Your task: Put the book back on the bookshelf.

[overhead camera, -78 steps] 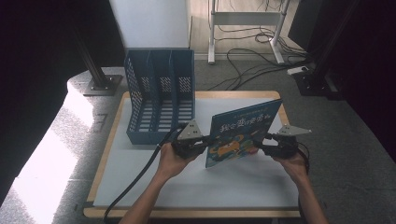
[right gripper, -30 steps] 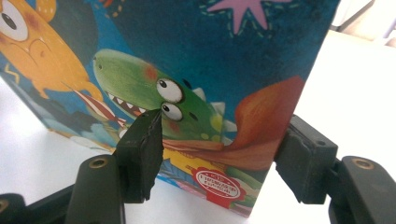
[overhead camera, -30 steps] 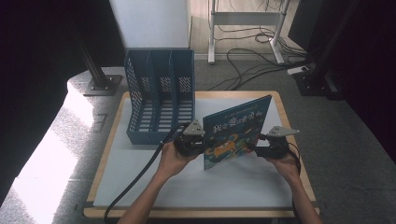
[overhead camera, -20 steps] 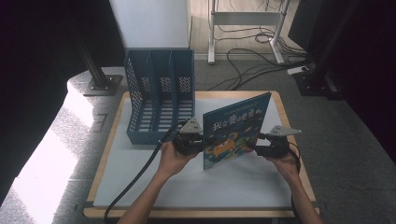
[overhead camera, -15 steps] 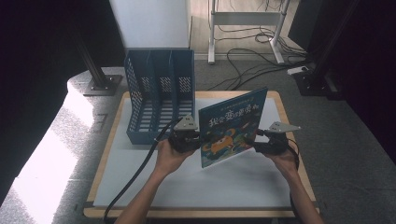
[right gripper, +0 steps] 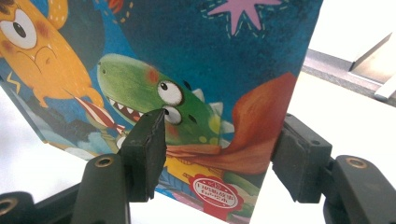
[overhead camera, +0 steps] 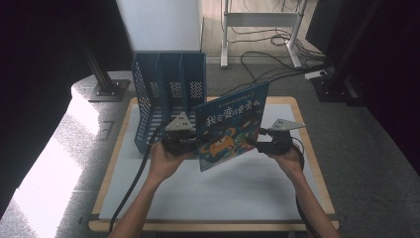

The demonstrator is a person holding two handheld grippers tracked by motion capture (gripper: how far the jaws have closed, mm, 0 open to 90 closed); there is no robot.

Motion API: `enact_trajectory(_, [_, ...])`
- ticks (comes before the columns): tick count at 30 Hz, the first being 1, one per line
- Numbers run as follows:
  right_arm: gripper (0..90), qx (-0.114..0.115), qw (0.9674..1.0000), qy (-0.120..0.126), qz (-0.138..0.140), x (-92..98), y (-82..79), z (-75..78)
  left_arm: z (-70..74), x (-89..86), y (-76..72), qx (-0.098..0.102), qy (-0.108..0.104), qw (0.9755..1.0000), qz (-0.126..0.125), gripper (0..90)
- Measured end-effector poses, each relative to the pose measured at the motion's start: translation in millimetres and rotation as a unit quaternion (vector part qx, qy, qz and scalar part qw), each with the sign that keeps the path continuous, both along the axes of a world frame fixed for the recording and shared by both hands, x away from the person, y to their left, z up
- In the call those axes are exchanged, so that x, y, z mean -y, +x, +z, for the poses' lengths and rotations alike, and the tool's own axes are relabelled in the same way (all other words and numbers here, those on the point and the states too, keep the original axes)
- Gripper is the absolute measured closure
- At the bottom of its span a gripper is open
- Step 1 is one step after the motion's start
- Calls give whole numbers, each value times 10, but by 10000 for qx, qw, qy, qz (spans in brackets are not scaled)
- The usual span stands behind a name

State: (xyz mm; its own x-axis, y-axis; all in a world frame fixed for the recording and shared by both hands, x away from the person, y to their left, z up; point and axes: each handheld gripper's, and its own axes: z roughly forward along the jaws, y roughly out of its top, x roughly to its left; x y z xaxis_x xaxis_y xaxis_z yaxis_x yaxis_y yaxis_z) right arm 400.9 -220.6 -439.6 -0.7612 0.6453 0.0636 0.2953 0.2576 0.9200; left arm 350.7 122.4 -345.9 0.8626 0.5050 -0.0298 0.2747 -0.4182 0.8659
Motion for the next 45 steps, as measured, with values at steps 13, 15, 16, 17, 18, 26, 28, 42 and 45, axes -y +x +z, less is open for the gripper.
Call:
enact_trajectory(13, [383,42,9998,40,193,-327,171,179,185,-299,33,116,-53,9998,172,819])
enact_trajectory(15, [383,45,9998,44,213,-372,196,200,219,-340,40,136,-28,9997,200,819])
enact_trajectory(16, [383,45,9998,44,213,-372,196,200,219,-340,40,136,-28,9997,200,819])
enact_trajectory(17, [383,56,9997,47,239,-430,229,230,237,-358,41,146,-12,9997,217,819])
enact_trajectory(18, [383,59,9996,46,254,-449,240,241,250,-372,41,159,-2,9996,230,819])
enact_trajectory(26, [383,152,9993,38,348,-654,344,376,381,-574,53,234,-11,9990,376,819])
enact_trajectory(28, [383,167,9992,47,361,-680,356,386,389,-601,55,240,-8,9989,392,820])
enact_trajectory(42, [379,187,9983,103,547,-1026,528,343,356,-846,39,316,105,9973,651,821])
enact_trajectory(45, [367,201,9980,191,563,-1111,556,326,324,-938,34,280,11,9971,709,823])
